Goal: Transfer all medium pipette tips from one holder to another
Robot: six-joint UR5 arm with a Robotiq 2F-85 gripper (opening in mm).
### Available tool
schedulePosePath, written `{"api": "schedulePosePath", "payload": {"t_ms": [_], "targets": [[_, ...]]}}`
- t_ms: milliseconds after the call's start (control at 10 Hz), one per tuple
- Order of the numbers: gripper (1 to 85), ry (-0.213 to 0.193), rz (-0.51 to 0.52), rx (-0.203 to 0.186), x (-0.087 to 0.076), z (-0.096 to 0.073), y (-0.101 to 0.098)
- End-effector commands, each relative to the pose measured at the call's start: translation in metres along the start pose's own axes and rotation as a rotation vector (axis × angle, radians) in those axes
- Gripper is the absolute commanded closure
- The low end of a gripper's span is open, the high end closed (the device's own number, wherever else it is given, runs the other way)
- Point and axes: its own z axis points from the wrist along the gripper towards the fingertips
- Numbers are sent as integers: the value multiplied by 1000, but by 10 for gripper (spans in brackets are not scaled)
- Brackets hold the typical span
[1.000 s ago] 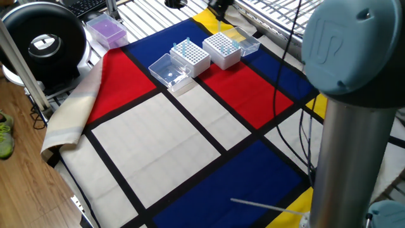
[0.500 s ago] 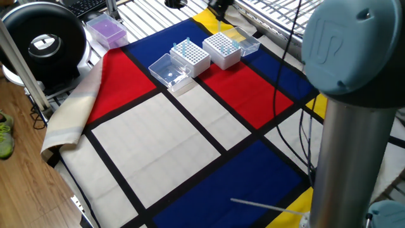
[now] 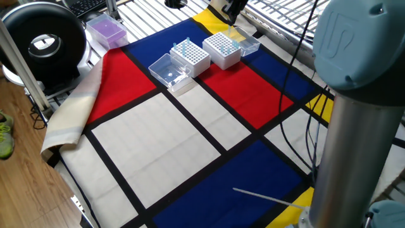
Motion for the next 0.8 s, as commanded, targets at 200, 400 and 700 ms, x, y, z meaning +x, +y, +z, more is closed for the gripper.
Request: {"api": "schedulePosePath", "payload": {"t_ms": [200, 400, 700], "targets": [[840, -23, 6, -13, -1, 7, 0], [840, -27, 7, -18, -2, 9, 1], [840, -31, -9, -40, -3, 13, 6]]}}
